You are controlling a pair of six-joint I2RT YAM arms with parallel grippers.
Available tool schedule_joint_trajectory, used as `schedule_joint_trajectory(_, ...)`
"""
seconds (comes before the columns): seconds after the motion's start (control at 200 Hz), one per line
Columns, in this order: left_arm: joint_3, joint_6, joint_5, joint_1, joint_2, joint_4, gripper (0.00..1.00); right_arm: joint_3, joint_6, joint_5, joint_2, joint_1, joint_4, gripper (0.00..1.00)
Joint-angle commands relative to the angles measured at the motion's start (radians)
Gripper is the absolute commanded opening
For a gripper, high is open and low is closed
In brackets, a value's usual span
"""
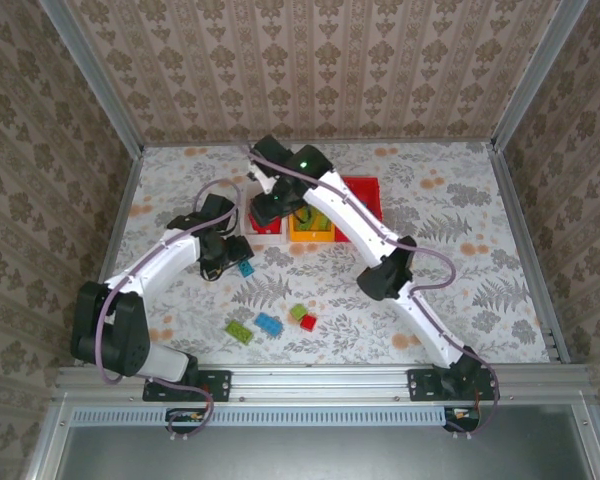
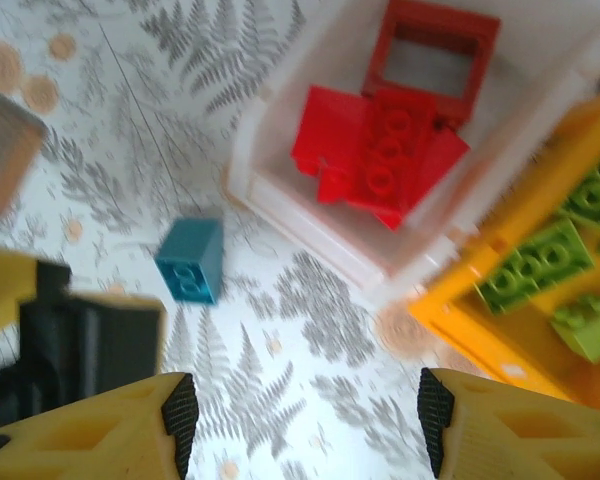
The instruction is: Sort the legos into containers by color
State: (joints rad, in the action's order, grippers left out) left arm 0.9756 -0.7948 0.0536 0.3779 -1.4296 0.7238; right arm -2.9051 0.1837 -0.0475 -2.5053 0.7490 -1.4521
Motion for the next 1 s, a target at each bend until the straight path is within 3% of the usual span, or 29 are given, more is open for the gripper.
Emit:
schedule_joint_trajectory(0.0,0.005,-0.027,-0.001,-0.006,0.001,-0.025,0.72,0.204,-0.050,-0.081,0.179,-0.073,-0.042,0.64)
schedule_joint_trajectory(0.15,-0.014,-0.036,-0.003,-0.005,-0.015,-0.064,0.73,0.581,-0.062,-0.130,0.430,-0.084,0.023,0.66)
schedule_joint_trajectory(0.235,-0.019,-0.045,0.008,-0.004,-0.042,-0.102,0.73,0.810,-0.061,-0.174,0.580,-0.055,0.146,0.68)
schedule_joint_trajectory(0.385,0.011,-0.056,0.002,-0.003,-0.119,-0.122,0.73,1.290,0.047,-0.321,0.871,-0.024,0.622,0.71)
schedule_joint_trajectory(0.485,0.021,-0.070,-0.009,-0.001,-0.160,-0.126,0.72,1.633,0.163,-0.350,1.048,-0.021,1.058,0.82)
schedule_joint_trajectory(0.555,0.021,-0.078,-0.014,-0.001,-0.180,-0.136,0.72,1.803,0.228,-0.340,1.107,-0.020,1.268,0.86)
schedule_joint_trajectory(0.815,0.028,-0.084,-0.030,0.014,-0.212,-0.158,0.70,1.983,0.222,-0.338,1.122,-0.019,1.425,0.86)
schedule_joint_trajectory(0.995,0.008,-0.102,-0.024,0.046,-0.160,-0.121,0.70,1.995,0.156,-0.256,1.071,-0.001,1.342,0.85)
